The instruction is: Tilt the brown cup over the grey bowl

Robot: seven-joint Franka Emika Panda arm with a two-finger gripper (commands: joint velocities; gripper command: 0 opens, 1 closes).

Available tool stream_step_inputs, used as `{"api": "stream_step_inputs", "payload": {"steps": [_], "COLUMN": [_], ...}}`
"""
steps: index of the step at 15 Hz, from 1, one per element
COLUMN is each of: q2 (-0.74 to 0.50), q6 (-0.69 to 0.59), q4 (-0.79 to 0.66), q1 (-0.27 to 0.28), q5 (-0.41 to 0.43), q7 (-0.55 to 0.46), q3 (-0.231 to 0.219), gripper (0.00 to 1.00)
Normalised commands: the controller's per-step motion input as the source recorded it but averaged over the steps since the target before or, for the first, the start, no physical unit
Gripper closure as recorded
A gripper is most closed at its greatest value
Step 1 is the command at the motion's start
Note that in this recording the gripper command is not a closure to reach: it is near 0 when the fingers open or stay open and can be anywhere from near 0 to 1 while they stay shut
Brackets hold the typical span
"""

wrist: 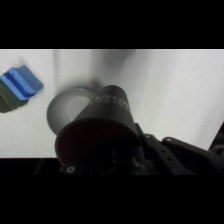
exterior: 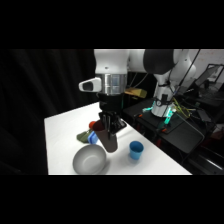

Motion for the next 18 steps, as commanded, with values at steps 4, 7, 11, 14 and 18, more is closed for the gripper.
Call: {"api": "stream_step_inputs", "payload": {"steps": [4,7,11,14,18], "q2": [0.56,0.51,0.55,0.48,0.33], "q6": [-0.55,-0.83,-0.87,-0.87,-0.72], "q4": [0.75,0.79,0.77,0.74,0.66], "q1": [-0.360,-0.353,-0.267,-0.217,-0.054], "q5": [0.691,0.391,0.251,0.263,0.186], "q7": [-0.88,-0.53,-0.26,-0.07,0.17], "q3": [0.181,0.141,0.077,0.079,0.049], "gripper": [0.07,0.07,0.07,0.07,0.07]}}
